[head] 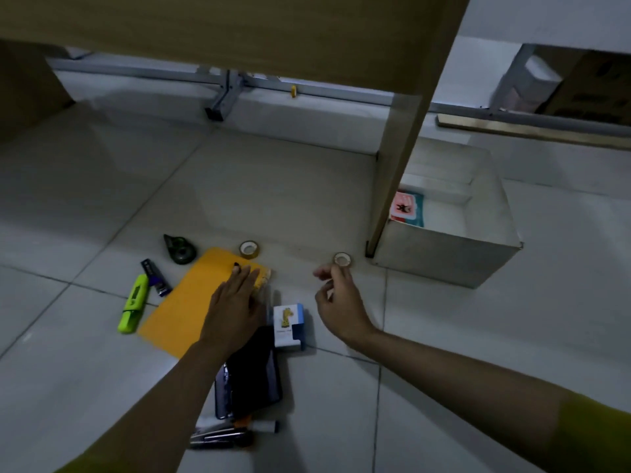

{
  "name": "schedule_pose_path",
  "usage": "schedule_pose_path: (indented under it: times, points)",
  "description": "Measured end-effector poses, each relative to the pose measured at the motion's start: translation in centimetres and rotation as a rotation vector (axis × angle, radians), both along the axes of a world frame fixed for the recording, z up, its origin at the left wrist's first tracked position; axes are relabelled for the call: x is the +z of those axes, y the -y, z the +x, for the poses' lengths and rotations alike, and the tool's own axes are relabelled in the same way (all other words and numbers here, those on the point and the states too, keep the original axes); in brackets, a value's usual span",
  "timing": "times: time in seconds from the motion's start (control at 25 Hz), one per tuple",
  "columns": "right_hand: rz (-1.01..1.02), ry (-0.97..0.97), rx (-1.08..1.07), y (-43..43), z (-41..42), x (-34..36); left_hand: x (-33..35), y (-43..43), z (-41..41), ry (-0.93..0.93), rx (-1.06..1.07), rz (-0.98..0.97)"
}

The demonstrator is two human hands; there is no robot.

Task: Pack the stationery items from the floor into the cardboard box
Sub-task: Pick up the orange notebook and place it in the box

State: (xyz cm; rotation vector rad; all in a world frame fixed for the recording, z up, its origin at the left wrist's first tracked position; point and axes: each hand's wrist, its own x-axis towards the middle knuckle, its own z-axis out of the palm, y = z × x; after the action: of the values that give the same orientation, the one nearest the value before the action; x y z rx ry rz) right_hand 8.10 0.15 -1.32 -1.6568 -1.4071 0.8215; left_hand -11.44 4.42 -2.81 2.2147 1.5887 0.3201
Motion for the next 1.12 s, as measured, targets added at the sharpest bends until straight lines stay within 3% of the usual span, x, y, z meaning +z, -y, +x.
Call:
schedule_pose_path:
  times: [0.2,0.36,0.44,0.64,0.72,0.92,1.04,1.12]
  points:
    - [-0.221,0.135,0.197,-1.9,-2.6,-2.4,-1.5,1.3,-3.0,-0.079,0.256,-0.028]
    - [-0.386,0.116,0.167,-4.4,-4.4,-2.8,-2.1,1.8,-4.6,-0.053,0.467,-0.116]
    - [-0.442,0.035,0.163,-6.1,-5.0,-2.3,-2.2,1.9,-5.3,-0.002,0.565,-0.165]
    - [-0.487,0.213,0.308,-9.8,-6.9,-1.2,-2.6,1.8,-6.9,0.244,0.653,-0.2]
    - [-0.515,0.216,0.297,-10.4,-7.3,-1.0,-2.1,1.6,-7.0,0.373,0.809,-0.204]
    - [-0.528,-0.074,0.275,-9.8,-6.6,-0.7,-0.9,0.6,-7.2,0.582,1.172,-0.137]
    - [-0.488,-0.197,0.273,-9.1,-5.7,-0.4,-1.6,0.4,-8.1,0.671,1.186,-0.106]
    - [-0.457,-0.26,0.284,-8.6,-5.1,-0.2,-1.7,0.2,-7.9,0.743,1.139,-0.186]
